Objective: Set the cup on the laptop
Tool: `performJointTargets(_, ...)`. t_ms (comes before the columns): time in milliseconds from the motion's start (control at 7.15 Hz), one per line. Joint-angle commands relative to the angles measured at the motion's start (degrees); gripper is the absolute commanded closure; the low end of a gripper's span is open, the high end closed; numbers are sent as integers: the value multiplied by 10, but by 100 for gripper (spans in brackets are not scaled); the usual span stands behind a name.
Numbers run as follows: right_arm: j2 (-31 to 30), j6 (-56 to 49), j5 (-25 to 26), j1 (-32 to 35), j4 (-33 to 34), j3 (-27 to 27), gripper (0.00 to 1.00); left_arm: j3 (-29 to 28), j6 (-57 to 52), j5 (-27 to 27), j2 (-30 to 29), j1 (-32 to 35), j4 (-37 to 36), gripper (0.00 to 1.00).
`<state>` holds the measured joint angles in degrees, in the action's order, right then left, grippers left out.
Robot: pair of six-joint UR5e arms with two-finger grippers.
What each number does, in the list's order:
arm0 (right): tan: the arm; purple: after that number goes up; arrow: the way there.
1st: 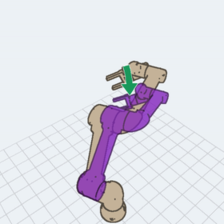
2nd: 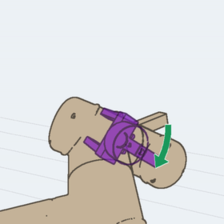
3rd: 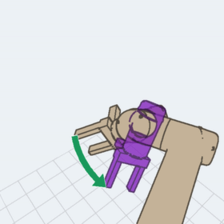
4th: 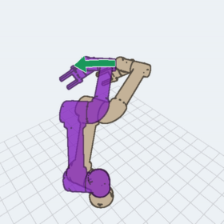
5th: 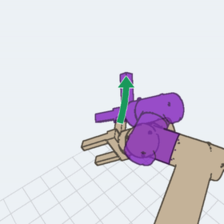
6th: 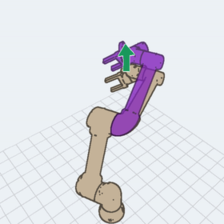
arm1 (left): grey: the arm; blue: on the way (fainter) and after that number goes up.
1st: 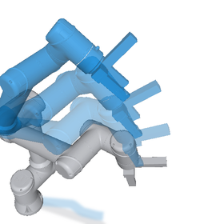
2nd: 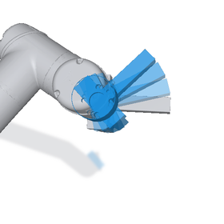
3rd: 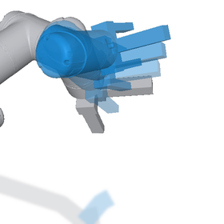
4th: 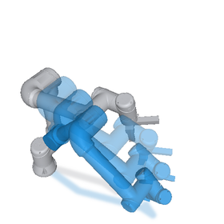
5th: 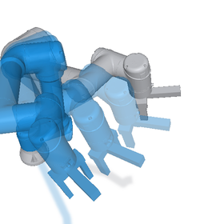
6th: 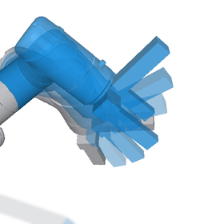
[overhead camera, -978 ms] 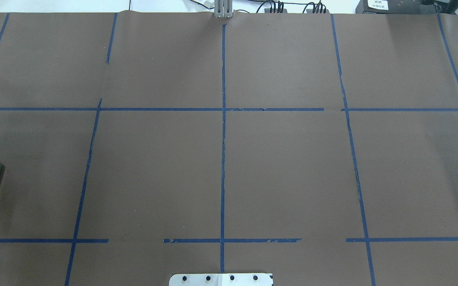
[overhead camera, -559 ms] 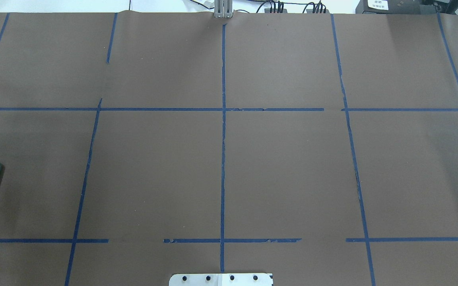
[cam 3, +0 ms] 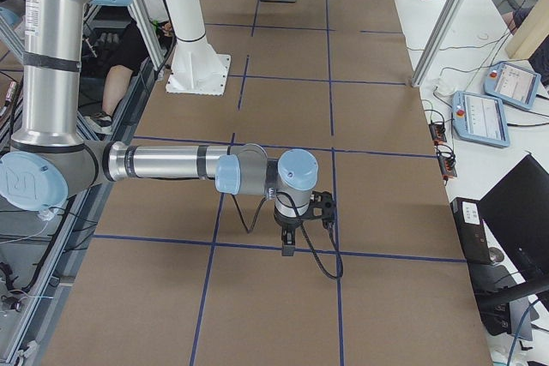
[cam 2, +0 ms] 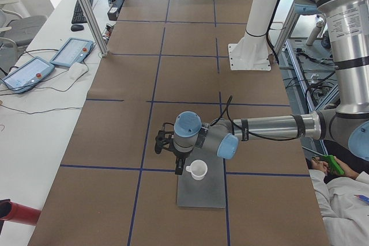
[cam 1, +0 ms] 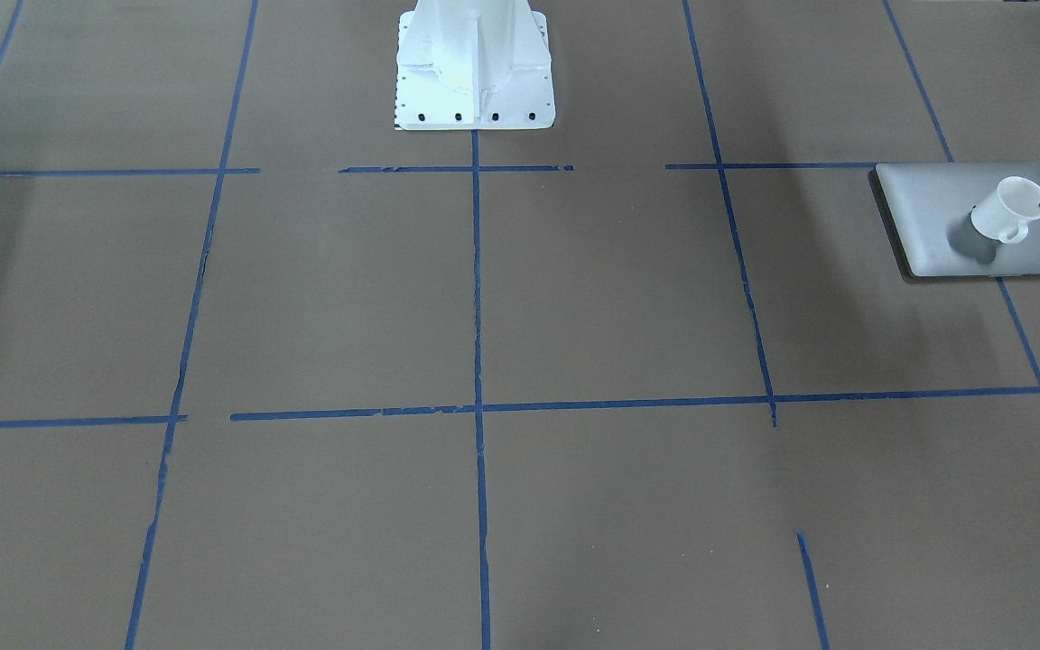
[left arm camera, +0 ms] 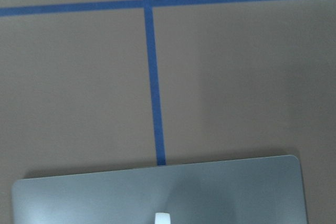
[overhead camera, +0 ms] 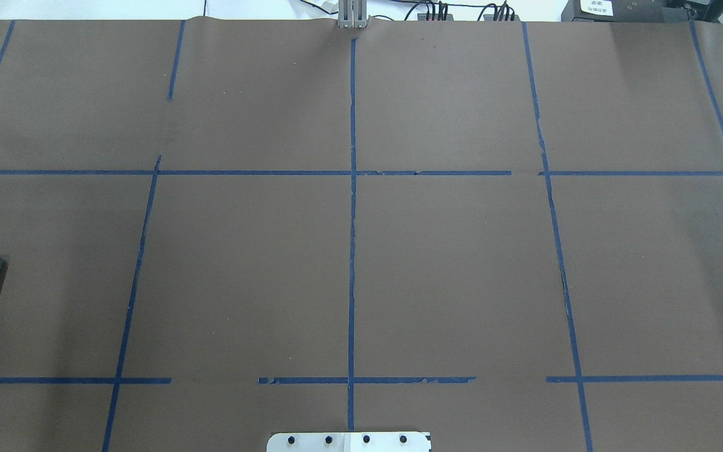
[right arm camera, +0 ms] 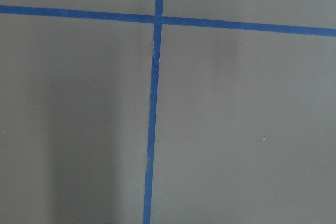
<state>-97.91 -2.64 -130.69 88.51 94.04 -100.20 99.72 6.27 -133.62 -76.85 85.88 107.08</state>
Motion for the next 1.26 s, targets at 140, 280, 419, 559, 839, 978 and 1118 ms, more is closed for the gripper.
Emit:
performJointTargets(140,0,0,0,0,0,0,0,41,-144,5,-103,108,-241,0)
performJointTargets(280,0,0,0,0,0,0,0,35,-144,5,-102,108,-240,0)
performJointTargets(419,0,0,0,0,-1,0,0,32,-140,3,-97,106,-240,0)
performJointTargets(559,0,0,0,0,-1,0,0,17,-138,2,-88,105,-234,0)
performJointTargets(839,0,0,0,0,0,0,0,15,-137,3,-87,104,-222,0)
performJointTargets(978,0,0,0,0,-1,0,0,21,-110,2,-88,104,-221,0)
performJointTargets(1118,0,0,1,0,-1,0,0,23,-83,2,-88,98,-221,0)
